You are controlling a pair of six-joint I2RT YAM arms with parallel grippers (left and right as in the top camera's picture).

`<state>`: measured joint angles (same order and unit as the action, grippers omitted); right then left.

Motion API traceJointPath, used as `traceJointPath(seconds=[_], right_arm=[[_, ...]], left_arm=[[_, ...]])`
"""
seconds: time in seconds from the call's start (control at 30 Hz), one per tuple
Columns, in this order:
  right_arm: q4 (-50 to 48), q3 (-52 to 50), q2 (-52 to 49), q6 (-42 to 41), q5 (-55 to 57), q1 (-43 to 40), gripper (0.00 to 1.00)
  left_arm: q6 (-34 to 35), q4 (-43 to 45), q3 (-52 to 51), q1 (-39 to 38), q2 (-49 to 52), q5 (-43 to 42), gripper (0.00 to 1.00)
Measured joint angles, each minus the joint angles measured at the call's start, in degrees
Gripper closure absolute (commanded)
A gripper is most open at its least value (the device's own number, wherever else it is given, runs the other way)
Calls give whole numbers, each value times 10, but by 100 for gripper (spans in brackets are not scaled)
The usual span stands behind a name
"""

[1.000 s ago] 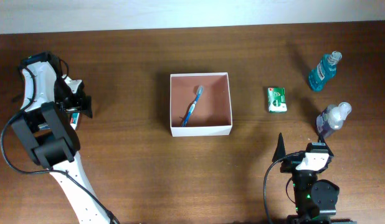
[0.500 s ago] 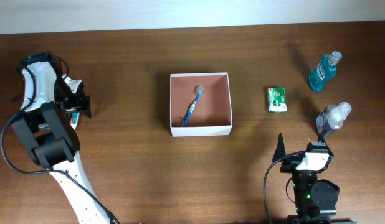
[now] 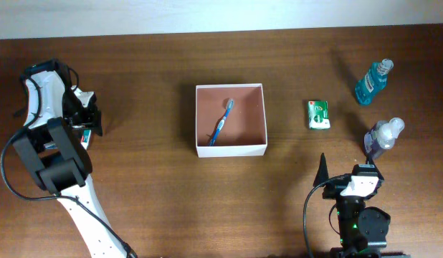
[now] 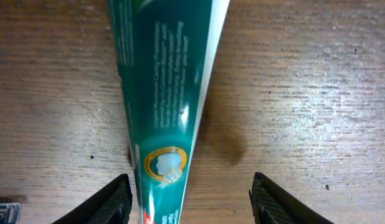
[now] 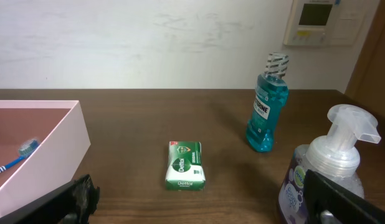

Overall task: Pack container
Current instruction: 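Close the left gripper on the toothpaste tube's middle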

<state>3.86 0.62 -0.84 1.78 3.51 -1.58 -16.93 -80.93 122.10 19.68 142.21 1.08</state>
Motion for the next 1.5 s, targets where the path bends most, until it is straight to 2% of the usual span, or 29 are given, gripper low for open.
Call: traceJointPath(seconds=[0.33, 0.57, 0.73, 0.83, 0.87, 1.07, 1.1, 1.27, 1.37, 1.5], right_arm=[[0, 0, 0, -1, 0, 0, 2], [0, 0, 0, -1, 0, 0, 2], [0, 0, 0, -1, 0, 0, 2], [0, 0, 0, -1, 0, 0, 2], [0, 0, 0, 0, 0, 0, 2], [0, 0, 0, 0, 0, 0, 2], [0, 0, 0, -1, 0, 0, 2], [0, 0, 0, -1, 0, 0, 2], [0, 0, 0, -1, 0, 0, 2], [0, 0, 0, -1, 0, 0, 1]], left_arm=[[0, 5, 0, 0, 0, 0, 39], [0, 4, 0, 0, 0, 0, 56], [0, 4, 0, 0, 0, 0, 56], [0, 4, 0, 0, 0, 0, 54], [0, 5, 0, 0, 0, 0, 50], [0, 13, 0, 0, 0, 0, 52], [0, 13, 0, 0, 0, 0, 56], [0, 17, 0, 0, 0, 0, 63], [1, 17, 0, 0, 0, 0, 73], [1, 17, 0, 0, 0, 0, 77]])
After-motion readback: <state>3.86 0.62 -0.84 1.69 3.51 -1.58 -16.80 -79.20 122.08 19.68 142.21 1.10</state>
